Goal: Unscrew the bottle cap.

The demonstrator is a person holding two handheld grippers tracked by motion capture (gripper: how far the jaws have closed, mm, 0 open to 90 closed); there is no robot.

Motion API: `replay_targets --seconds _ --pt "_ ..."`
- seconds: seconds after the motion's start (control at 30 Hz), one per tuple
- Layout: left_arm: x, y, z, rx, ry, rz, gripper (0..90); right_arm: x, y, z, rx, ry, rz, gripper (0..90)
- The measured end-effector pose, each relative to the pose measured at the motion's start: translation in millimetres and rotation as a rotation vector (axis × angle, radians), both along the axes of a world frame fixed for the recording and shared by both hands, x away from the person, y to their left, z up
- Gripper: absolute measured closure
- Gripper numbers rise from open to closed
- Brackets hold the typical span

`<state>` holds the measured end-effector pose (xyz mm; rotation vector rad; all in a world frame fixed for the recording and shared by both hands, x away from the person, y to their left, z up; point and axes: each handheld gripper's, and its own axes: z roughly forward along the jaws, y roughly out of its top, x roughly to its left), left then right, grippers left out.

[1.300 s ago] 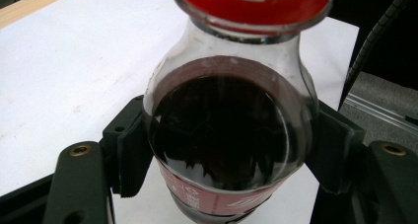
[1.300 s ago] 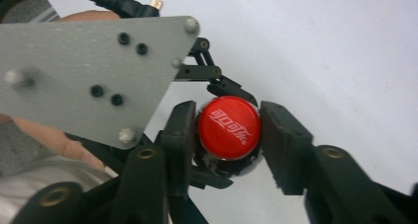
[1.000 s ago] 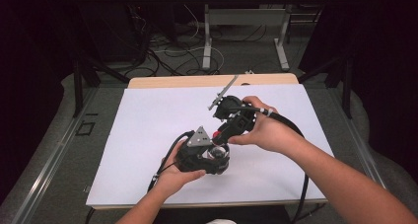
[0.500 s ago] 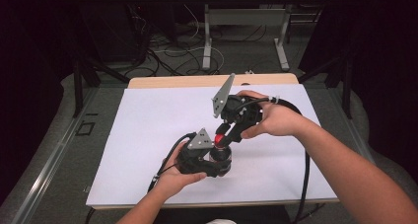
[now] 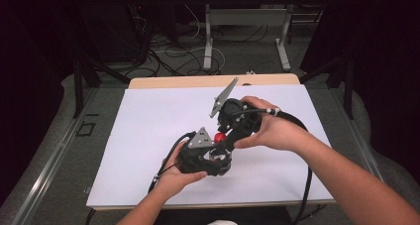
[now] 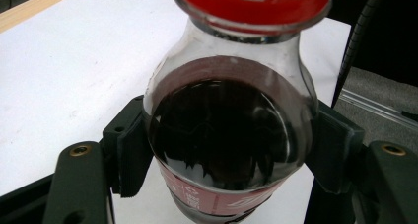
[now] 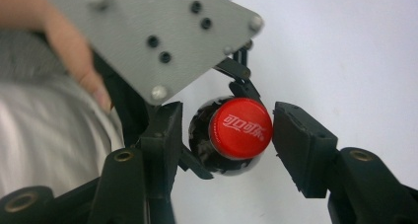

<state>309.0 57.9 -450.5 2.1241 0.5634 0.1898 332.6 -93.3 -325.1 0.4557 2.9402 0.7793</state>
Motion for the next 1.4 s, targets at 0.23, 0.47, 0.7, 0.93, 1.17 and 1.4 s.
replay_targets --seconds 0.23,0.47,0.7,0.93,1.17,1.4 --pt "0.6 -1.6 -1.3 -0.003 -0.017 0.002 30.2 -7.8 6.3 0.4 -0.057 0.004 -0.247 52.1" --pt "1.3 -0.4 -2.2 0.002 -0.033 0.016 30.2 -4.4 9.2 -5.1 -0.032 0.042 -0.357 54.4" --pt "1.1 1.4 -2.3 -0.005 -0.016 0.015 30.2 0.8 6.0 -7.2 -0.007 0.066 -0.313 60.3" --pt "0.3 1.0 -3.5 0.003 -0.022 -0.002 30.1 6.3 2.9 -7.4 -0.031 0.024 -0.052 60.5" --pt "-1.6 -0.9 -3.4 0.009 -0.015 -0.033 30.1 18.5 -2.3 -5.8 -0.067 0.027 0.194 60.8" --pt "-1.6 -3.1 -5.3 -0.002 -0.025 -0.032 30.1 21.4 -4.2 -6.2 -0.075 0.016 0.278 60.8"
